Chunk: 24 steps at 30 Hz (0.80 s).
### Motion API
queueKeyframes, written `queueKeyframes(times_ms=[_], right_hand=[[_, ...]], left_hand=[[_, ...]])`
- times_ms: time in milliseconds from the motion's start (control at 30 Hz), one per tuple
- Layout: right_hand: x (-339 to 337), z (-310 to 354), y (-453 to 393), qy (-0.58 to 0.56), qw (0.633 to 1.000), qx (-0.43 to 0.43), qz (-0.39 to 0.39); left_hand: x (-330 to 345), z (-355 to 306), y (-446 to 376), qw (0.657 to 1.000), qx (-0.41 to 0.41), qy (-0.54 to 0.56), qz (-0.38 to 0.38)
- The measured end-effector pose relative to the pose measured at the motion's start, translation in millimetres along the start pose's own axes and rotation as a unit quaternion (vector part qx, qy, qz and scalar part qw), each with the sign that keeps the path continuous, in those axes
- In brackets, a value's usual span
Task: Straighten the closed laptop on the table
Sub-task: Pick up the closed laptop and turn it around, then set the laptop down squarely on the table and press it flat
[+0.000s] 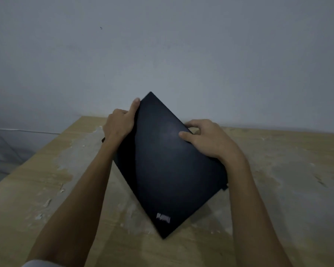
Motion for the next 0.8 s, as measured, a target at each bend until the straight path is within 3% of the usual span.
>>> queueKeyframes(times_ms=[67,167,267,433,533,667,800], right_hand=[[-6,6,5,0.076,0.996,0.011,-0.041],[-17,9,11,0.167,0.966,0.046,-0.193],[-23,6,12,0.120,0.947,0.047,-0.294],[-5,-8,0,-0.110,0.940,0.019,-0.324],[-1,-17,-5,-0.142,0.927,-0.004,-0.347],[-11,-37,-5,-0.152,0.916,0.008,-0.372],[-30,-63,-2,-0.143,0.920,0.023,-0.364]], left_hand=[[-5,6,-4,0.998,-0.046,0.042,-0.018],[-7,15,-5,0.991,-0.105,0.075,-0.044],[-8,26,-7,0.981,-0.146,0.119,-0.047],[2,38,-7,0.944,-0.213,0.250,-0.032],[12,36,-1,0.926,-0.226,0.303,-0.009],[27,32,11,0.932,-0.206,0.295,0.045],[40,26,33,0.944,-0.105,0.286,0.125]])
Point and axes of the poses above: each hand's wrist, its own y-axis away from the middle knuckle, its own x-axis out of the palm, z = x × y, the point moved 2 cm from there along -y, towards the middle knuckle, and after that the axes turned 9 degrees about -x, right-handed, at the moved point
